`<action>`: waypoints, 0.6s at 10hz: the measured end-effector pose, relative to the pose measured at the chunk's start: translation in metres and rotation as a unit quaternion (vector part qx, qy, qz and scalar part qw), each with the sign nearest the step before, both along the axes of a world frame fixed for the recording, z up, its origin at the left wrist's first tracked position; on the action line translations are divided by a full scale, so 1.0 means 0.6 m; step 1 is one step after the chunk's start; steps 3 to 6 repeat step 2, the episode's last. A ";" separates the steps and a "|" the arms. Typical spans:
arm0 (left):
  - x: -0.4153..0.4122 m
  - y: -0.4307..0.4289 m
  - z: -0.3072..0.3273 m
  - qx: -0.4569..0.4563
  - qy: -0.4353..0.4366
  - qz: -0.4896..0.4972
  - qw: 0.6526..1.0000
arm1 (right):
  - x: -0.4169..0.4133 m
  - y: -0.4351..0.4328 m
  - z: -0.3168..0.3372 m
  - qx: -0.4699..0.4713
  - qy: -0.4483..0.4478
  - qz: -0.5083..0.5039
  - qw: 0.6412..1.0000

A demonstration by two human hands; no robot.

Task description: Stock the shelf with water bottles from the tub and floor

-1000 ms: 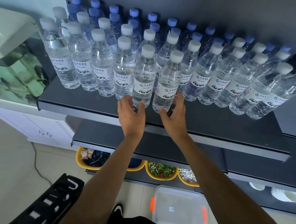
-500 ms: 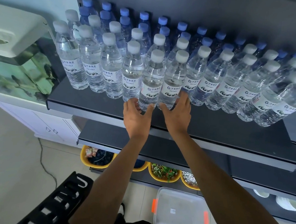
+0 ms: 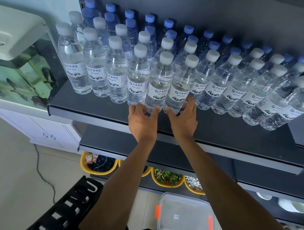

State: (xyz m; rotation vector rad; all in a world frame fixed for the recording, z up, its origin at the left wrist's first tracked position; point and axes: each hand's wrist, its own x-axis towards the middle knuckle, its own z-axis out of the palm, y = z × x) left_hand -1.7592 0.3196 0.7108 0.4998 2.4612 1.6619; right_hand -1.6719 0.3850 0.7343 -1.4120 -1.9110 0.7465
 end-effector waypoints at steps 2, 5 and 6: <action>-0.002 0.002 0.005 -0.019 -0.011 -0.009 1.000 | 0.000 -0.006 0.008 -0.008 0.037 -0.014 0.999; -0.002 0.002 0.005 -0.019 -0.011 -0.009 1.000 | 0.000 -0.006 0.008 -0.008 0.037 -0.014 0.999; -0.002 0.002 0.005 -0.019 -0.011 -0.009 1.000 | 0.000 -0.006 0.008 -0.008 0.037 -0.014 0.999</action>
